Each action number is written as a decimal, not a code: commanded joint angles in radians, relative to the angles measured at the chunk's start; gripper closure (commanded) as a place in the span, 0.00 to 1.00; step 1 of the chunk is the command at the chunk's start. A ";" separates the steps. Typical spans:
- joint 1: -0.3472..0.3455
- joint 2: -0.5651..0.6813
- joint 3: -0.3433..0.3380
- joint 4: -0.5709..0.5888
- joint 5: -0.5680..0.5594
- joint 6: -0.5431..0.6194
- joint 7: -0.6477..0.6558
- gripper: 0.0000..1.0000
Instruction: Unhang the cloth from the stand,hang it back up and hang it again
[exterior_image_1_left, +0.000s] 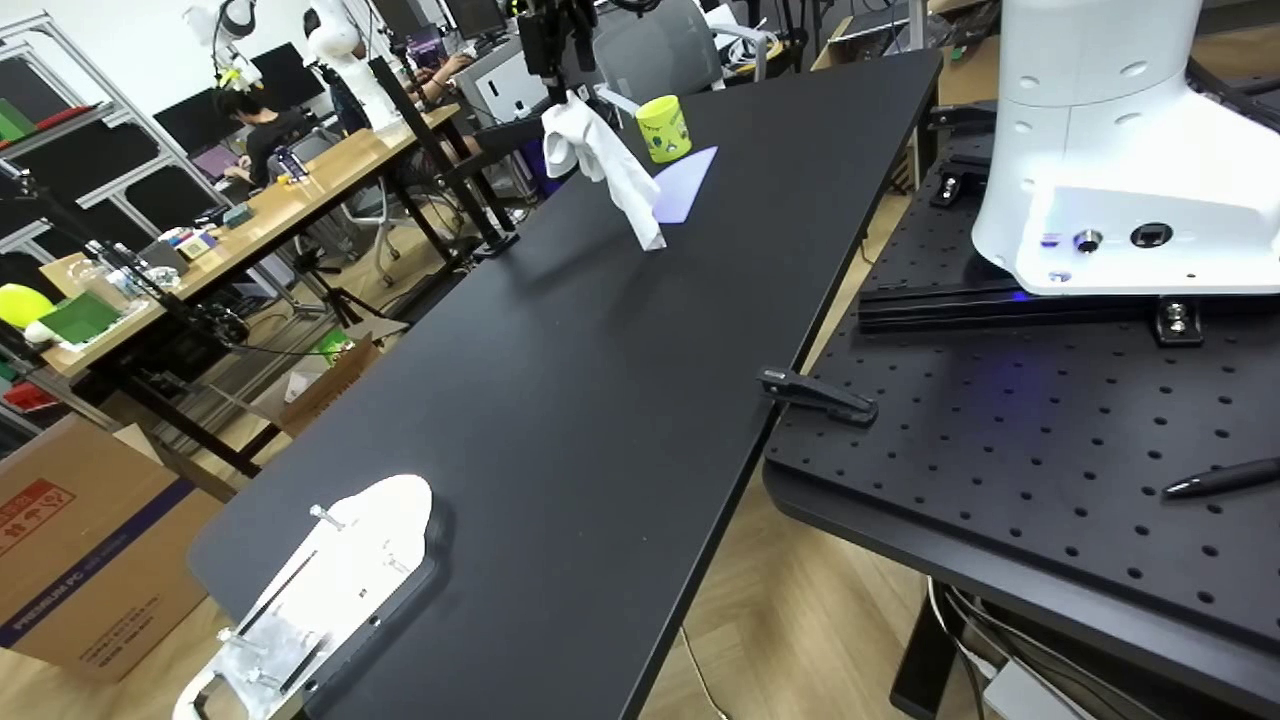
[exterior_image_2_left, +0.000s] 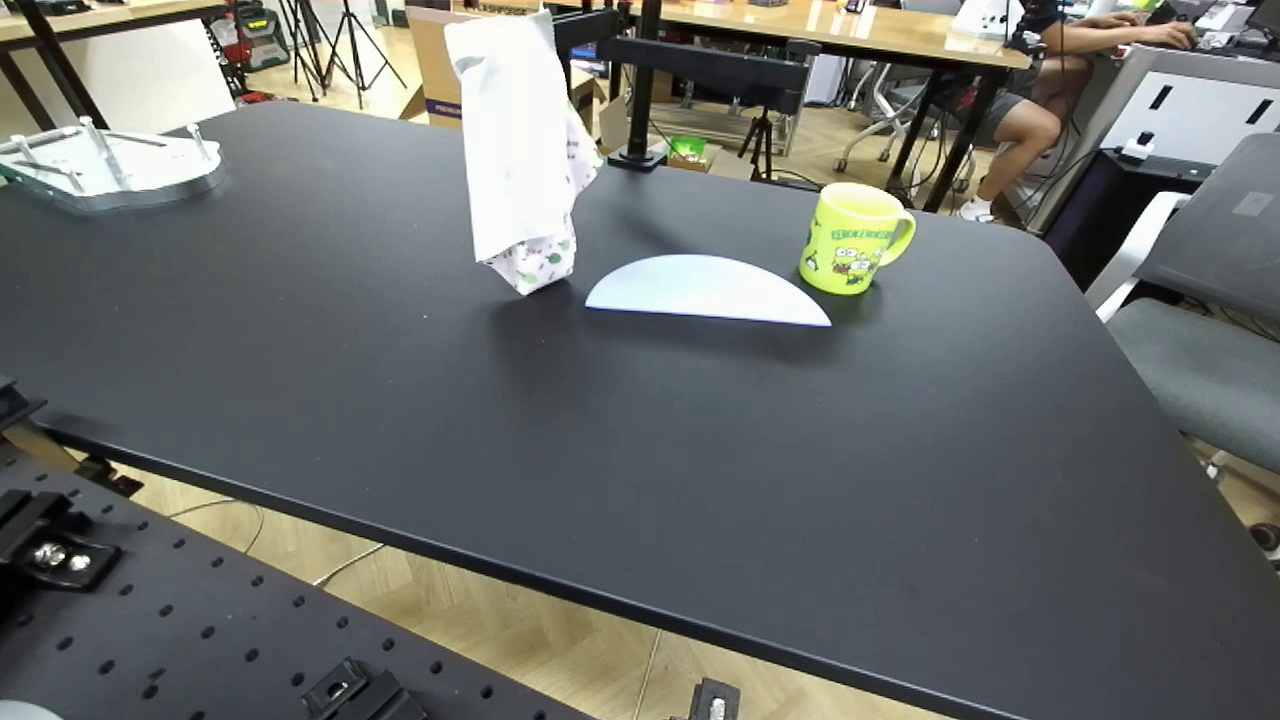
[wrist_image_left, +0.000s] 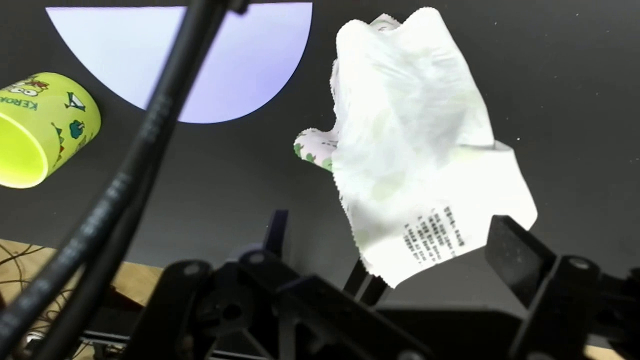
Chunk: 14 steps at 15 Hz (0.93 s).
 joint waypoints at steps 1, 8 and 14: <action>0.018 0.018 -0.014 0.029 0.069 -0.011 -0.064 0.26; 0.022 0.024 -0.018 0.049 0.159 -0.019 -0.151 0.75; 0.020 0.027 -0.028 0.051 0.219 -0.035 -0.204 1.00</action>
